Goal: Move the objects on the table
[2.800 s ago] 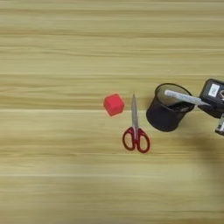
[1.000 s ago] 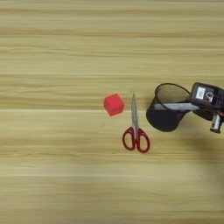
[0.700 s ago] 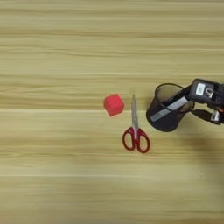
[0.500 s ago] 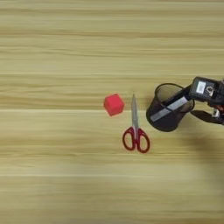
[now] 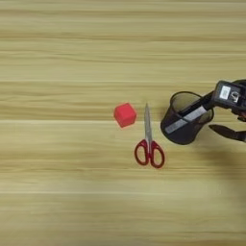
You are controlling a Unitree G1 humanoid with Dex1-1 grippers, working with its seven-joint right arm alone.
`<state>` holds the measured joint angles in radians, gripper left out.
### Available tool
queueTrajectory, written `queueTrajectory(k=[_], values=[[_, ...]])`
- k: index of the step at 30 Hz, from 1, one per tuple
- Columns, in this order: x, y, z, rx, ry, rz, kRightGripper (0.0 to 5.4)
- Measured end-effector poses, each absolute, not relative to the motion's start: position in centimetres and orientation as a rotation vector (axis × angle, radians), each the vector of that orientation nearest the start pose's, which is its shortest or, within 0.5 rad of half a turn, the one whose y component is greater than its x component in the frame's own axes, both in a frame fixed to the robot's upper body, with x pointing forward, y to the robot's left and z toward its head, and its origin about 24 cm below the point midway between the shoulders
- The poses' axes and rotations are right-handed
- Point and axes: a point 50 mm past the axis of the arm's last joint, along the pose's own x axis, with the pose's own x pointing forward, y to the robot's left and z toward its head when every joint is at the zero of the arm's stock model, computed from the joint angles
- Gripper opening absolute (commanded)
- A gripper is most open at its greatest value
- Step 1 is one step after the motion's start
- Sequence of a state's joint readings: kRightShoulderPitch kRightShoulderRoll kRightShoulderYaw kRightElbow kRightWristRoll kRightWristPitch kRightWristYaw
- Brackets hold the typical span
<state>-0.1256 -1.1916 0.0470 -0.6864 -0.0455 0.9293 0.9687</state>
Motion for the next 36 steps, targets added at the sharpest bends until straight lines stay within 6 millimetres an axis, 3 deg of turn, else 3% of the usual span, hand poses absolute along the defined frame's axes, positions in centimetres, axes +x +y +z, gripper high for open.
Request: queueTrajectory(k=[3,12,22,27,36], values=[[21.6,-23.3,17.8,-1.046,0.653,0.67,5.37],[21.4,-23.2,18.2,-1.017,0.618,0.658,5.37],[21.0,-23.8,19.8,-0.862,0.475,0.56,5.37],[20.4,-23.8,20.0,-0.701,0.366,0.516,5.37],[19.5,-23.8,17.8,-0.394,0.223,0.374,5.37]])
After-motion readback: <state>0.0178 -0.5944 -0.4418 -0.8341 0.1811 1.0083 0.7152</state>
